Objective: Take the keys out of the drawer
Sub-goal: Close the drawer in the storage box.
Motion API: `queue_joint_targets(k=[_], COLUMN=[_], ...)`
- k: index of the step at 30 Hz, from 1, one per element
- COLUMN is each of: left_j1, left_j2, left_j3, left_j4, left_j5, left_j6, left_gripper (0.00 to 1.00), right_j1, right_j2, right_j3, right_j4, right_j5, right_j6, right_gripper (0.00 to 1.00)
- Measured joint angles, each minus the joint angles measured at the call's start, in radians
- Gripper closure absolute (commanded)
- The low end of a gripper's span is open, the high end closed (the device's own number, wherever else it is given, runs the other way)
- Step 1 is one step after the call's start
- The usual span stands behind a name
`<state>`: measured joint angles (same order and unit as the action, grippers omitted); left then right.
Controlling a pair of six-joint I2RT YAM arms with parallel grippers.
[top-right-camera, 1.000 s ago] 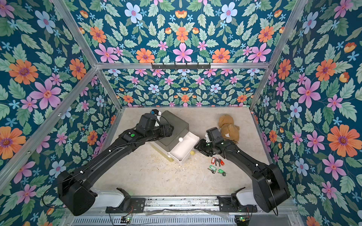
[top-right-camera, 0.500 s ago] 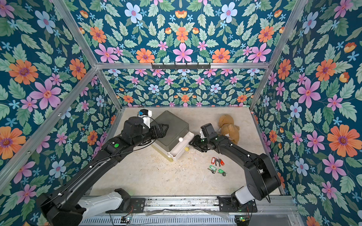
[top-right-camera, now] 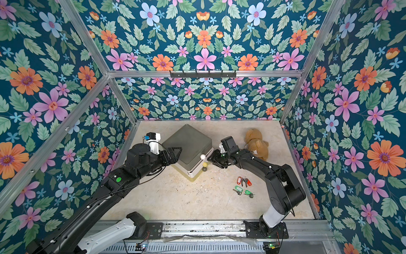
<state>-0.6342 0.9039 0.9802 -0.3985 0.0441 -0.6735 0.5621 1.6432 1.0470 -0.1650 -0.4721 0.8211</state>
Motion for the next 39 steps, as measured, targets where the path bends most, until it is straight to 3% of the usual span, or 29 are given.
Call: queue_joint_targets(k=[21, 39], left_j1=[0.000, 0.000], left_j2=[0.010, 0.024], left_j3=[0.000, -0.029], left_j4=[-0.017, 0.005], left_j5=[0.000, 0.013], left_j6=[-0.004, -0.034], left_gripper=[0.01, 0.01], right_j1=[0.015, -0.035], right_j2=[0.073, -0.069], right_j3=[0.029, -0.055], right_j4=[-0.010, -0.005], right_j5=[-0.016, 0.018], right_j6=[0.003, -0.012], right_gripper=[0.50, 0.50])
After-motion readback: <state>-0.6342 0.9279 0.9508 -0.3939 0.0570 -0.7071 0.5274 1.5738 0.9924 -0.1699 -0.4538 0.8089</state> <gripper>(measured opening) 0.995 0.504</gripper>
